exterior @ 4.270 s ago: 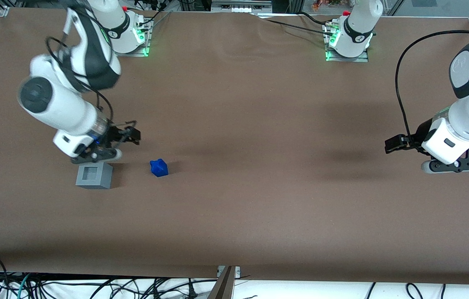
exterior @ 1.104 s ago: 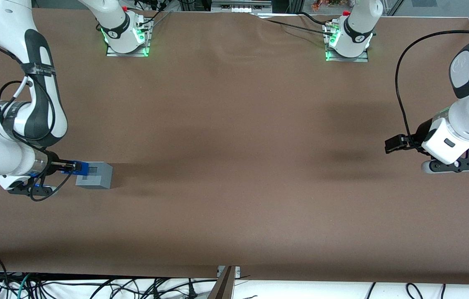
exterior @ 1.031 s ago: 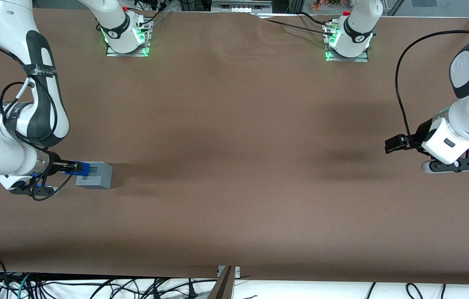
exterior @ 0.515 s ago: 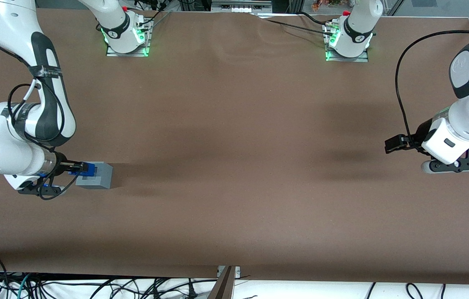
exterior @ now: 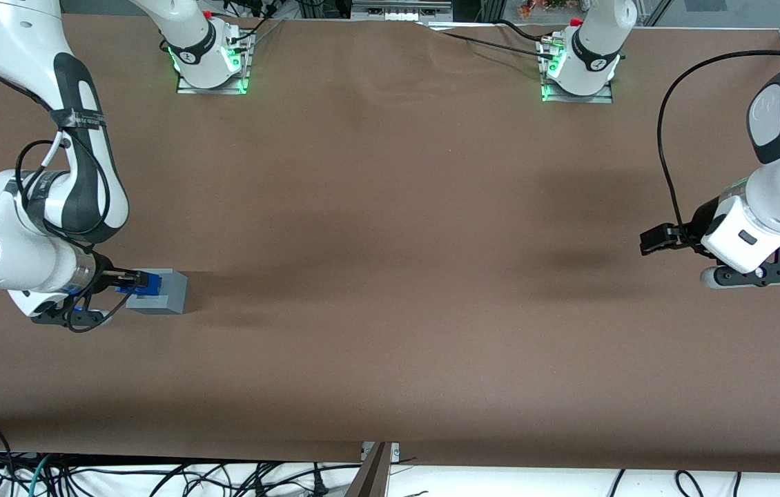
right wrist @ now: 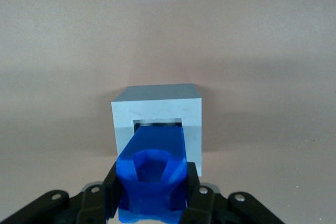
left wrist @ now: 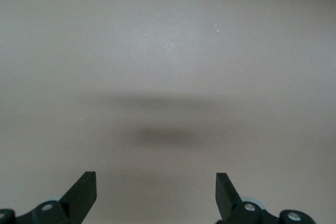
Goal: Insert blue part into gray base with right arm
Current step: 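Lower the blue part into the gray base's opening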
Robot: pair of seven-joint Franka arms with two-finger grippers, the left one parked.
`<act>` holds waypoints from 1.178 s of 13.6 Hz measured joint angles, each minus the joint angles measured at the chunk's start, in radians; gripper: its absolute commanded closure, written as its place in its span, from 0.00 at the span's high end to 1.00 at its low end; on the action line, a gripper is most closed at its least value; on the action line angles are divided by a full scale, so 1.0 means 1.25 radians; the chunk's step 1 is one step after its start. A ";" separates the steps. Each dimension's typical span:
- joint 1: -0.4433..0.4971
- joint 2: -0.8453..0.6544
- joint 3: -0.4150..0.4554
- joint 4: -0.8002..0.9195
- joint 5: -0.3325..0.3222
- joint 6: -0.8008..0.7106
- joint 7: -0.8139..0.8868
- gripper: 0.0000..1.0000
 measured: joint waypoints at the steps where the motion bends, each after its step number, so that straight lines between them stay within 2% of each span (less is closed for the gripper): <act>1: 0.000 0.000 0.000 0.000 0.000 0.003 0.000 0.26; 16: 0.001 -0.011 0.010 -0.029 0.000 0.060 -0.017 0.26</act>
